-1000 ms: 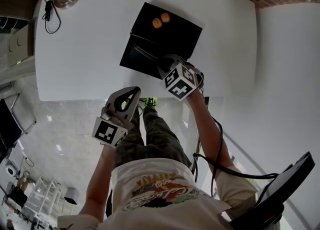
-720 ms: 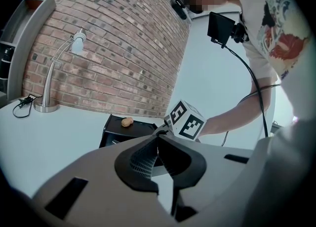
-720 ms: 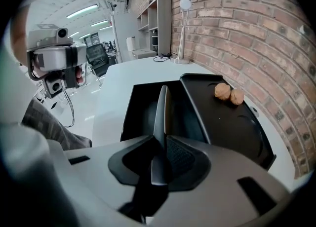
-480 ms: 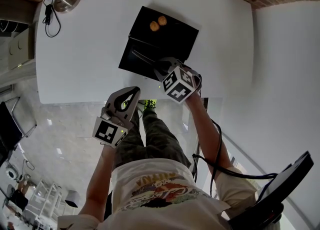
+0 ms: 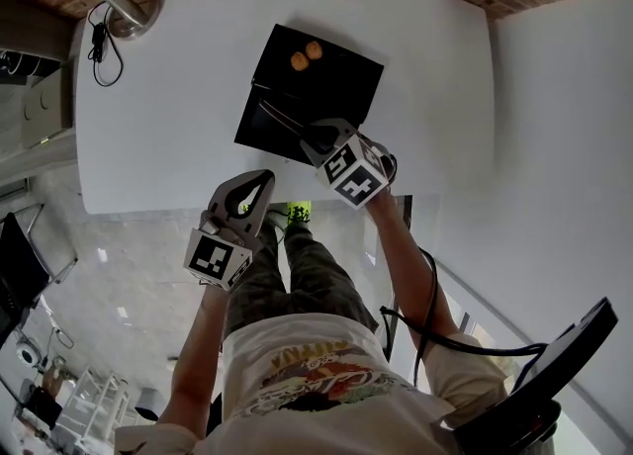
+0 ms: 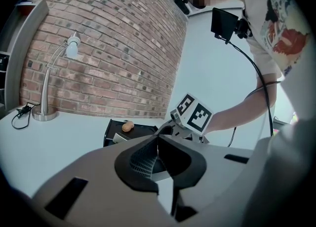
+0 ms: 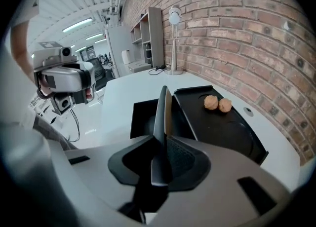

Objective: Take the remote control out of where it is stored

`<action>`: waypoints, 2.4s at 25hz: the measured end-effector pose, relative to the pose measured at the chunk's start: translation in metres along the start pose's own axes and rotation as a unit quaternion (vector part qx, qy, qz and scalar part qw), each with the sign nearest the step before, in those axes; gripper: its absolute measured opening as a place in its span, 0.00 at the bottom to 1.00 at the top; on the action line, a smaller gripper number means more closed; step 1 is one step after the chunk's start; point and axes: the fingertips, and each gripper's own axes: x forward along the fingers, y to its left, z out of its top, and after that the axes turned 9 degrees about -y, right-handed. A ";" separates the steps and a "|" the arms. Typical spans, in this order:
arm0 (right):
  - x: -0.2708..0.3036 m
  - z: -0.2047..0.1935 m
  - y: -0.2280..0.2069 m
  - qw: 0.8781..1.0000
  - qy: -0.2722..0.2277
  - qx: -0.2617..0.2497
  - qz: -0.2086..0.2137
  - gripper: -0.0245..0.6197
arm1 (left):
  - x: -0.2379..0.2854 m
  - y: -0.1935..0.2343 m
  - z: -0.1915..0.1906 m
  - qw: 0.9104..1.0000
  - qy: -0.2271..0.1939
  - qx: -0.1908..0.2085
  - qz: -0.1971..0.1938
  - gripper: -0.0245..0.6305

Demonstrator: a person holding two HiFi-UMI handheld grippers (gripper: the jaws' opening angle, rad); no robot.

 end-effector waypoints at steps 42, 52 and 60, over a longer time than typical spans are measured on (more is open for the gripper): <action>-0.122 0.068 0.011 0.963 -0.187 0.178 -0.075 0.17 | -0.003 0.007 0.086 0.998 -0.017 0.054 -0.036 0.05; -0.155 0.080 0.026 0.941 -0.236 0.219 -0.099 0.17 | -0.010 -0.013 0.100 0.996 -0.041 0.054 -0.061 0.05; -0.154 0.091 0.045 0.923 -0.262 0.251 -0.125 0.17 | -0.029 -0.010 0.106 0.994 -0.055 0.053 -0.084 0.05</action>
